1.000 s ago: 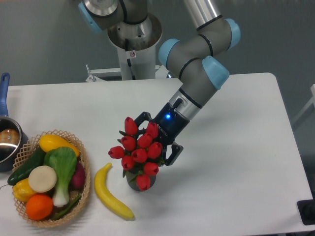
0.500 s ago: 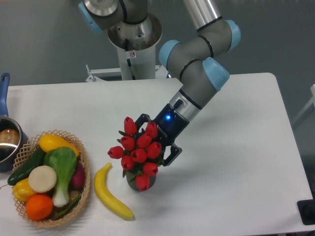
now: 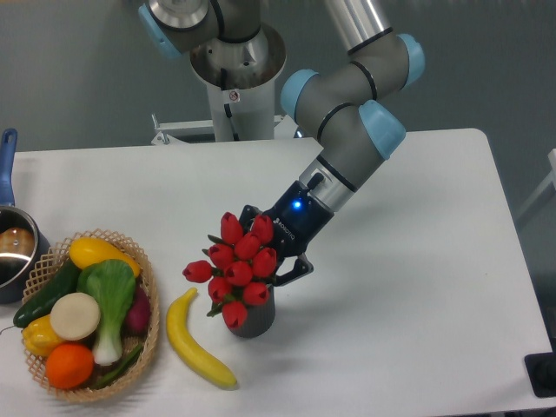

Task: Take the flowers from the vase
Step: 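Close the gripper on the bunch of tulip stems, then lift the gripped tulips straight up out of the grey vase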

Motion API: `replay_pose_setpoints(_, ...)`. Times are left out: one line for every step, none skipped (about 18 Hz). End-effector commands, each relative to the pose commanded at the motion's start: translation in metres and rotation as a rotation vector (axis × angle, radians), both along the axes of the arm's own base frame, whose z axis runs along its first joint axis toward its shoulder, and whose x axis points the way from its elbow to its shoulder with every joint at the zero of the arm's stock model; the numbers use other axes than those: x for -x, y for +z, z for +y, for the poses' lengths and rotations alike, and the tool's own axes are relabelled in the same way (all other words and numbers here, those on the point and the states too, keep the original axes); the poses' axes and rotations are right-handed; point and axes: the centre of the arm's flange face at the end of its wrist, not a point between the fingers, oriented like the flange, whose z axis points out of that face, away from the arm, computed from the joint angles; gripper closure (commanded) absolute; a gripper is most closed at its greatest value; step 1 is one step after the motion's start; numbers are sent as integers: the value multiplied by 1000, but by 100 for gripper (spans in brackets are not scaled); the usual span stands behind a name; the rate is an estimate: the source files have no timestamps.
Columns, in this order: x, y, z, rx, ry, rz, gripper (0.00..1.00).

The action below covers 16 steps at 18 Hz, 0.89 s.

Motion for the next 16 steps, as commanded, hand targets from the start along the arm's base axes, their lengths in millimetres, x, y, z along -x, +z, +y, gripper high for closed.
replay_pose_setpoints(1,2,-1,-13,2,-11,55)
replay_pose_setpoints(2,5,-2,-26,6,-17,55)
replay_pose_setpoints(2,9,-4,-36,9,-22,55)
replay_pose_setpoints(2,16,-5,-40,15,-23,55)
replay_pose_setpoints(2,19,-6,-39,25,-30,55)
replay_pose_setpoints(3,23,-8,-41,32,-35,55)
replay_pose_setpoints(3,28,-8,-54,33,-37,55)
replay_pose_setpoints(4,35,-10,-68,35,-36,55)
replay_pose_setpoints(2,42,-11,-82,36,-37,55)
replay_pose_setpoints(0,50,-13,-88,45,-46,55)
replay_pose_setpoints(-3,60,-14,-93,56,-62,55)
replay_pose_setpoints(-5,70,-16,-94,70,-76,55)
replay_pose_setpoints(-6,79,-18,-98,82,-88,55)
replay_pose_setpoints(-9,86,-19,-102,87,-97,55)
replay_pose_setpoints(-12,94,-21,-111,89,-99,55)
replay_pose_setpoints(-15,99,-21,-116,89,-98,55)
